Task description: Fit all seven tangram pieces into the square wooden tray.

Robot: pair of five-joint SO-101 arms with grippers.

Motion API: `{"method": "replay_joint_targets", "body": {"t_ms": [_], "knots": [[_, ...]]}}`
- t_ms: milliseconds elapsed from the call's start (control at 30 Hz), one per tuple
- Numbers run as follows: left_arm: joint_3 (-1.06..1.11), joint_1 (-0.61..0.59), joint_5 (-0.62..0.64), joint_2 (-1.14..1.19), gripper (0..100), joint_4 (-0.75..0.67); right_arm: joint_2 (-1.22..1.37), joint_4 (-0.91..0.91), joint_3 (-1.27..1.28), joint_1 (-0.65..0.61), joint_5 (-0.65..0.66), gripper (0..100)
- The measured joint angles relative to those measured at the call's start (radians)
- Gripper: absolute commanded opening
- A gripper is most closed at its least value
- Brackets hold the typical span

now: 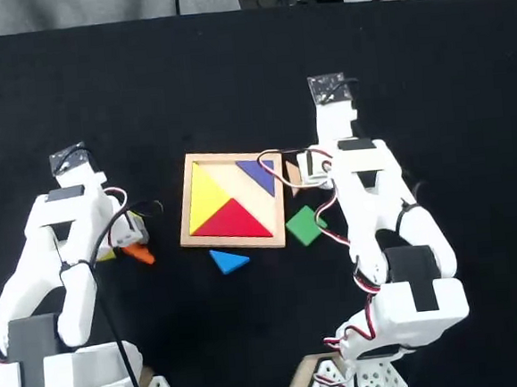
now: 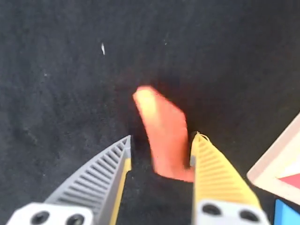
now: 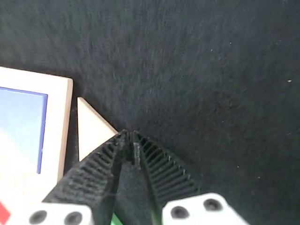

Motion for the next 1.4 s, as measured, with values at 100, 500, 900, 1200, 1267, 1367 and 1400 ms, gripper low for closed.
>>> {"method": "replay_joint_targets", "body": {"t_ms": [100, 500, 900, 1200, 1267, 1367, 1400], "knots": [[0.0, 0.009, 0.023, 0.002, 21, 0.006, 0.0, 0.0, 0.0, 0.0, 0.0, 1.1], [-0.117, -0.015, 0.003, 0.005, 21, 0.155, 0.0, 0.0, 0.0, 0.0, 0.0, 1.1], [-0.121, -0.009, -0.006, 0.023, 21, 0.112, 0.0, 0.0, 0.0, 0.0, 0.0, 1.1], [-0.15, -0.015, -0.006, 0.176, 20, 0.078, 0.0, 0.0, 0.0, 0.0, 0.0, 1.1], [-0.166, -0.015, -0.006, 0.19, 16, 0.08, 0.0, 0.0, 0.0, 0.0, 0.0, 1.1], [-0.17, -0.012, -0.006, 0.193, 7, 0.08, 0.0, 0.0, 0.0, 0.0, 0.0, 1.1], [-0.173, -0.009, -0.009, 0.193, 5, 0.08, 0.0, 0.0, 0.0, 0.0, 0.0, 1.1]]}}
